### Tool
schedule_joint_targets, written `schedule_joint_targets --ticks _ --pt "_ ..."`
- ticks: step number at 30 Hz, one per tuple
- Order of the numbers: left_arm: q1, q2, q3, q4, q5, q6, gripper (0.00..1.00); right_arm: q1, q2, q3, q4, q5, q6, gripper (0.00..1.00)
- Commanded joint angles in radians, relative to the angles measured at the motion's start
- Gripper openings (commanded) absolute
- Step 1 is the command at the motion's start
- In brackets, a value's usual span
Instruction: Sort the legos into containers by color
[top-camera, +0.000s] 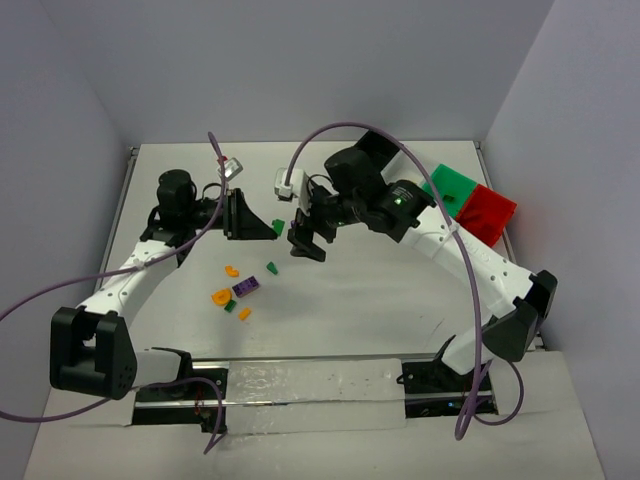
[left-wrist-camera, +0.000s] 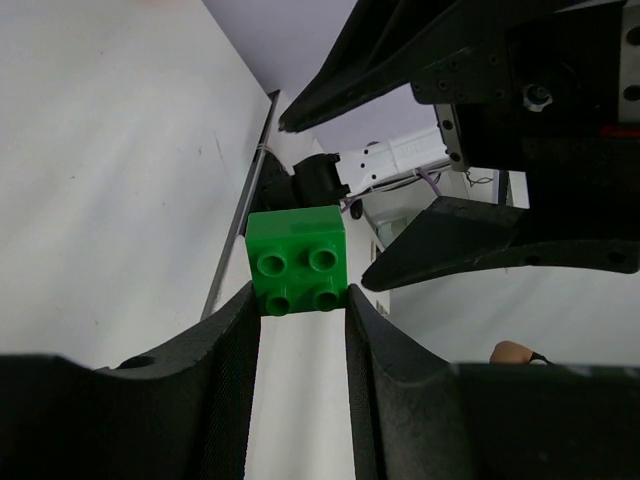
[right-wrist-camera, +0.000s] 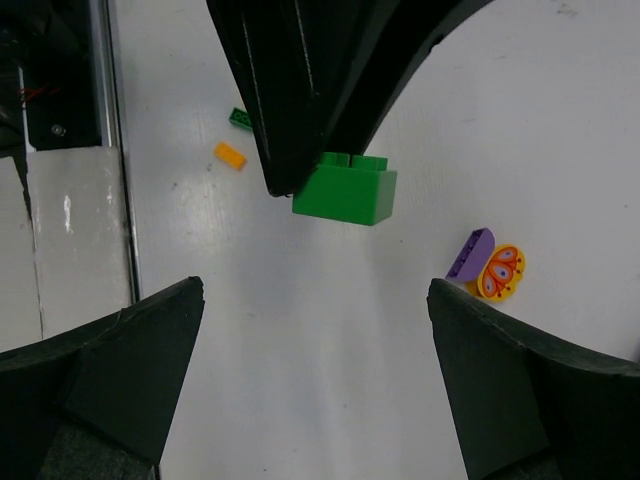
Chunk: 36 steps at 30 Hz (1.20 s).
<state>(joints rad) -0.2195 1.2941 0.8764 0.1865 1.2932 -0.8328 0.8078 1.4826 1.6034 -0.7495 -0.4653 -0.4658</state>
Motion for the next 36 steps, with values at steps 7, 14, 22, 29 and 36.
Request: schedule_joint_targets --ticks 7,14,22,29,36 --pt "-0.074 -0.044 0.022 0.000 0.070 0.031 0.00 0.027 0.004 0.052 -0.027 -0.130 -0.171 1.00" --pt "-0.090 -0.029 0.033 -0.015 0.081 0.045 0.00 0.039 0.026 0.096 -0.086 -0.152 -0.258 0.98" --pt "-0.104 -0.014 0.035 -0.017 0.104 0.039 0.00 0.075 0.035 0.095 -0.130 -0.122 -0.340 0.90" --pt "-0.125 -0.002 0.044 -0.045 0.114 0.058 0.00 0.110 0.041 0.089 -0.158 -0.065 -0.416 0.84" --pt "-0.132 0.006 0.043 -0.055 0.119 0.060 0.00 0.145 0.039 0.065 -0.182 -0.001 -0.474 0.53"
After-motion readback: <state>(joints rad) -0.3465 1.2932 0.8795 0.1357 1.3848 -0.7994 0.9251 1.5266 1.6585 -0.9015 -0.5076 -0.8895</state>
